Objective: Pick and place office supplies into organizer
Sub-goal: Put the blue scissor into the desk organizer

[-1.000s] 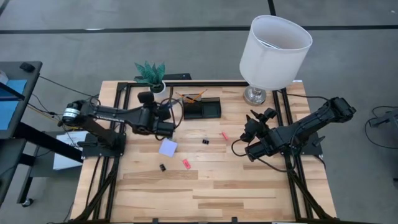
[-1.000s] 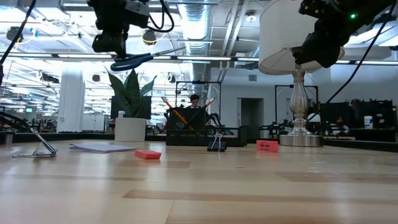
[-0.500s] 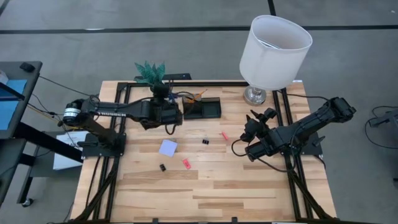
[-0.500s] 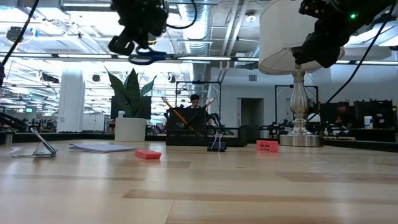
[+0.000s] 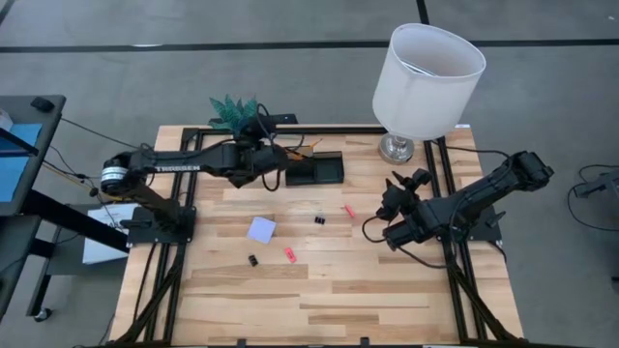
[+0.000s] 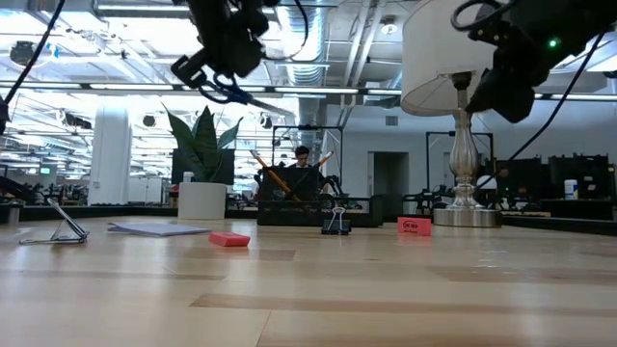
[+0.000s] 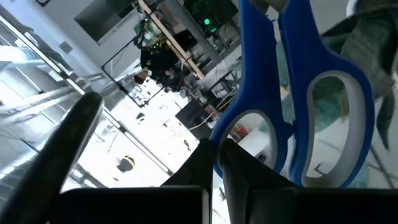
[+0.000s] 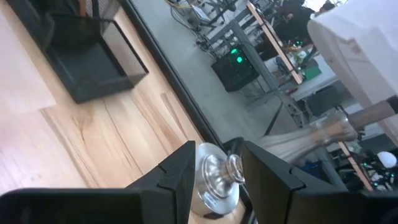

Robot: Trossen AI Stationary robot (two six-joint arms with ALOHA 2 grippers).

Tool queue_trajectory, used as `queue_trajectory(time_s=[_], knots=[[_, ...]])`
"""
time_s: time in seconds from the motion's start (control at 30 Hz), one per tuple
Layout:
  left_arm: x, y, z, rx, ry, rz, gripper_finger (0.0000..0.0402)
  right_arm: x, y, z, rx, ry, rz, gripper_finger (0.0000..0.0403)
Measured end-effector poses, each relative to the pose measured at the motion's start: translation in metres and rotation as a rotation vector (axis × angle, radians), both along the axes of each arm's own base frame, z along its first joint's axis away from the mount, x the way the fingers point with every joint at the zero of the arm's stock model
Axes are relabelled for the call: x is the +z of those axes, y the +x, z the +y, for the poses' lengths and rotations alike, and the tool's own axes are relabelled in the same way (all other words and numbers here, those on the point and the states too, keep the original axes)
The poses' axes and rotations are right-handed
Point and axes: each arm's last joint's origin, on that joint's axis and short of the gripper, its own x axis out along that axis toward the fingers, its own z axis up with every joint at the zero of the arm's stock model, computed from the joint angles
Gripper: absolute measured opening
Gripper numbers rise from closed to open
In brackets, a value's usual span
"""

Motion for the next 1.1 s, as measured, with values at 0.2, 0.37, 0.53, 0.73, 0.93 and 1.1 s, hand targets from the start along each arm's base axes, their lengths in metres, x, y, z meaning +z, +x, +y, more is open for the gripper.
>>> queue_trajectory(time_s=[0.2, 0.37, 0.53, 0.73, 0.93, 1.1], knots=[[-0.034, 0.020, 0.006, -0.003, -0.036, 0.135, 0.0000, -0.002, 0.000, -0.003, -0.028, 0.027, -0.009, 0.0123], [-0.057, 0.030, 0.011, 0.015, -0.033, 0.226, 0.0000, -0.002, -0.001, 0.000, -0.015, 0.038, -0.014, 0.0123], [-0.061, 0.031, 0.015, 0.031, -0.022, 0.243, 0.0000, -0.002, -0.001, 0.003, -0.004, 0.039, -0.015, 0.0123], [-0.053, 0.032, 0.015, 0.029, -0.025, 0.257, 0.0000, -0.002, -0.001, 0.002, -0.006, 0.038, -0.015, 0.0123], [-0.021, 0.041, 0.016, 0.015, -0.034, 0.179, 0.0000, -0.002, -0.001, 0.002, -0.006, 0.038, -0.015, 0.0123], [-0.008, 0.046, 0.017, 0.000, -0.039, 0.143, 0.0000, -0.002, -0.001, 0.002, -0.006, 0.038, -0.015, 0.0123]])
